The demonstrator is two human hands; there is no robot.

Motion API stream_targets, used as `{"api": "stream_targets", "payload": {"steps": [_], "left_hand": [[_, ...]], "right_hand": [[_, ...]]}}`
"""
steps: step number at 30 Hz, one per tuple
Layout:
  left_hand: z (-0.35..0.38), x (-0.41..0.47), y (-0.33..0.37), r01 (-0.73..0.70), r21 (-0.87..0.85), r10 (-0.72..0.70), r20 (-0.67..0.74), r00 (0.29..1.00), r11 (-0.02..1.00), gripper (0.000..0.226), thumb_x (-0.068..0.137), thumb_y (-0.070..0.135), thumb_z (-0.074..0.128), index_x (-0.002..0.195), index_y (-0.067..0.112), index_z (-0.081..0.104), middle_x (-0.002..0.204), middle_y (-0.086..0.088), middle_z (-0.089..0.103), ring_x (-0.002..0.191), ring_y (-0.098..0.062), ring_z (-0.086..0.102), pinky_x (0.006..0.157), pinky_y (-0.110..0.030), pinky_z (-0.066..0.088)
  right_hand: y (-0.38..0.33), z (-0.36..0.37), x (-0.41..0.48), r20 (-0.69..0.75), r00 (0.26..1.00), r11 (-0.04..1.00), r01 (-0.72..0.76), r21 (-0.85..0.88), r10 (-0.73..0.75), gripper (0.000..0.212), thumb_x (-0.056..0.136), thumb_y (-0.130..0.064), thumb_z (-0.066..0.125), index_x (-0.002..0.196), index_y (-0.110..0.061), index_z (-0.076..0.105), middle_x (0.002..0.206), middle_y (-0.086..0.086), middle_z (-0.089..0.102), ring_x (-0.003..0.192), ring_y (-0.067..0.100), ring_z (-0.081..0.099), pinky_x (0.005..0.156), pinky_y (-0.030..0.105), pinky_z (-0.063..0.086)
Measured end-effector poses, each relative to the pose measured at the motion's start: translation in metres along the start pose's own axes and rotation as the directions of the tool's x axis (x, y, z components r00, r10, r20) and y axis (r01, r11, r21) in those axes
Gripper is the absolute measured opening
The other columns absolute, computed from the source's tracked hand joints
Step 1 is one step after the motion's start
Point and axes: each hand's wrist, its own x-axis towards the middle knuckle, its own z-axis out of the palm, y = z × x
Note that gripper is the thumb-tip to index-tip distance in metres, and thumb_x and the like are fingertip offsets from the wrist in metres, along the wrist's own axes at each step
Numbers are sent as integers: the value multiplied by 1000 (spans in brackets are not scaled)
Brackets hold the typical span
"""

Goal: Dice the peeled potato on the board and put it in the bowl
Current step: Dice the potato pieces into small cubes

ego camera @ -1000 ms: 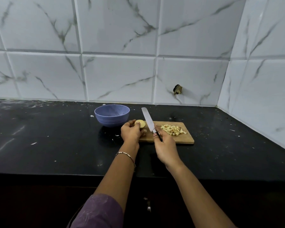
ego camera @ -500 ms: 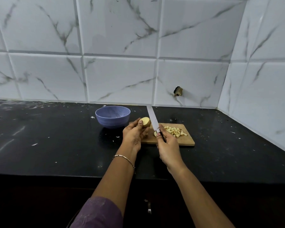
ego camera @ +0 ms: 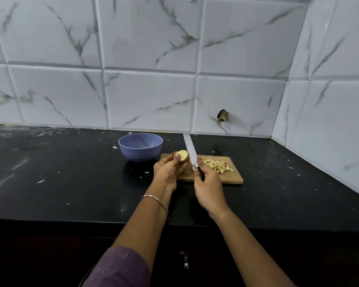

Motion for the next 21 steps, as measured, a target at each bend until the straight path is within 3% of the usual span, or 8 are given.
{"api": "stream_targets", "payload": {"steps": [5, 8, 12, 15, 17, 19, 21], "left_hand": [[0, 3, 1, 7, -13, -8, -60, 998, 1000, 23, 92, 0, 63, 114, -5, 63, 85, -17, 67, 60, -21, 67, 58, -28, 59], [0, 4, 1, 17, -12, -18, -59, 998, 1000, 24, 91, -2, 63, 114, -6, 63, 88, -18, 67, 70, -25, 66, 61, -29, 59], [1, 1, 1, 16, -6, -17, -38, 999, 1000, 24, 91, -4, 62, 115, -9, 62, 88, -17, 67, 74, -26, 67, 56, -27, 60], [2, 1, 0, 16, 10, -15, -26, 1000, 1000, 23, 91, -5, 61, 114, -9, 62, 88, -17, 67, 75, -27, 67, 54, -25, 59], [1, 2, -1, 15, 15, -14, -41, 999, 1000, 24, 91, -5, 62, 114, -9, 62, 88, -18, 67, 76, -27, 67, 53, -25, 59], [0, 4, -1, 6, 16, -5, -59, 998, 1000, 23, 91, -4, 62, 114, -9, 62, 89, -18, 67, 74, -27, 67, 53, -26, 60], [0, 5, -1, -2, 12, 3, -72, 997, 1000, 19, 92, -3, 62, 111, -7, 63, 85, -16, 67, 67, -24, 67, 57, -29, 60]], "right_hand": [[-1, -1, -5, 35, 999, 998, 15, -56, -13, 46, 104, -20, 46, 149, -27, 40, 128, -20, 51, 90, -8, 53, 71, 1, 39], [-2, -2, -3, 40, 999, 999, 6, -48, -4, 46, 104, -20, 46, 150, -26, 40, 145, -14, 48, 107, -9, 43, 80, 1, 33], [-6, -2, -3, 26, 1000, 999, 8, -51, -7, 45, 104, -19, 45, 149, -26, 42, 146, -11, 49, 119, 0, 46, 95, 14, 37], [-8, -3, -4, 17, 1000, 996, 21, -82, -20, 46, 105, -19, 45, 150, -27, 40, 145, -12, 50, 118, 4, 53, 92, 15, 41], [-7, -3, -5, 27, 999, 994, 28, -109, -25, 47, 104, -19, 45, 150, -28, 39, 139, -15, 53, 103, 3, 59, 83, 11, 43], [-6, -3, -6, 37, 999, 992, 27, -125, -22, 48, 104, -19, 46, 150, -29, 38, 135, -15, 55, 87, -1, 56, 73, 7, 42], [-7, -2, -9, 65, 998, 987, 26, -157, -16, 48, 104, -20, 45, 151, -28, 38, 134, -10, 58, 91, -4, 51, 70, 5, 39]]}}
